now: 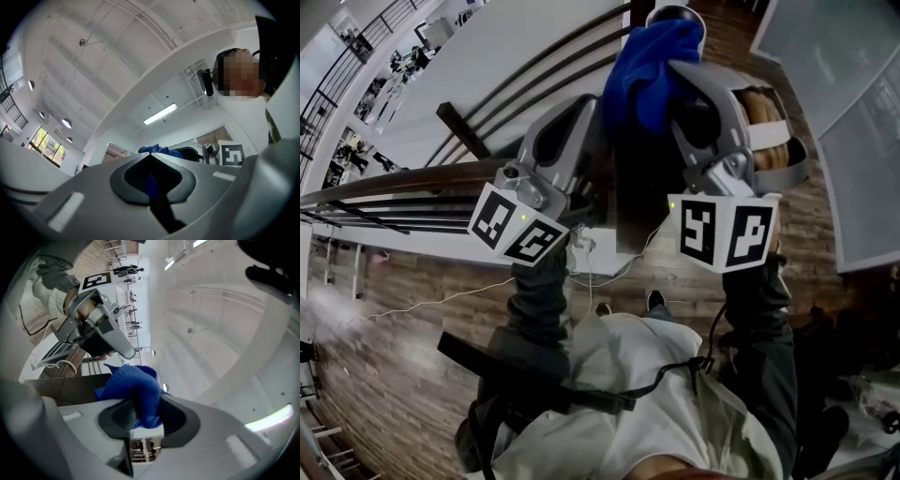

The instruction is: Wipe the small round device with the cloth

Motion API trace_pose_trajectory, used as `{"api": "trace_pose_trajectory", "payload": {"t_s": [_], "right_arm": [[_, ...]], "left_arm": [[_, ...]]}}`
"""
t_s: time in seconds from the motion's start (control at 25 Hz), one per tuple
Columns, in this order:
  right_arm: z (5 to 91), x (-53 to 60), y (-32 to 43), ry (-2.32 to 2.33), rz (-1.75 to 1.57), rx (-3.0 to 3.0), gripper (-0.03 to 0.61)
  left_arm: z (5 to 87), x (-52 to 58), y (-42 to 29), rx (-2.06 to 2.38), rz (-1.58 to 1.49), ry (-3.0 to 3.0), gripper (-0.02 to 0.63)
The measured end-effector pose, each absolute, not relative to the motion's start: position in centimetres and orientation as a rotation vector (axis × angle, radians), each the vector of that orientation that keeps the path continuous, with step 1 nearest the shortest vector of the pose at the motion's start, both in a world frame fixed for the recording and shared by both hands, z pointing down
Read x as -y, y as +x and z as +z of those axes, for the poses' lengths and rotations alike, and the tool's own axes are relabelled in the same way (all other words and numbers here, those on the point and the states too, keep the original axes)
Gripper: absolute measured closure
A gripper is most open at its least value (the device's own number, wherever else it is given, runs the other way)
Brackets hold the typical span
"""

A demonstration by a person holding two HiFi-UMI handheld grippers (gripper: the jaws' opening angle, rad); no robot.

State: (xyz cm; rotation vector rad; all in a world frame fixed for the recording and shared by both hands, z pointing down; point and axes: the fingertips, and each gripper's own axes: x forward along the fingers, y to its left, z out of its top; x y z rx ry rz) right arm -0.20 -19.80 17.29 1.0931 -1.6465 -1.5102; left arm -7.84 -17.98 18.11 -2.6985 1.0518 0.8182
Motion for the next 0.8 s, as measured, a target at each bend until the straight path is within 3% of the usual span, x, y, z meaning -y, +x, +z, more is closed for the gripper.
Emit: {"api": "trace_pose_trajectory", "payload": {"t_s": [0.4, 0.8], "right_arm": [[17.0, 14.9, 6.7, 1.614, -1.235, 2.212, 0.457], [21.5, 14.2, 7.9, 1.678, -0.955, 2.427, 0.457]], "left_arm": [[21.4, 16.9, -6.6, -1.088, 0.787, -2.747, 0.612], [24.4, 15.7, -6.3, -1.180, 0.767, -2.789, 0.612]]}}
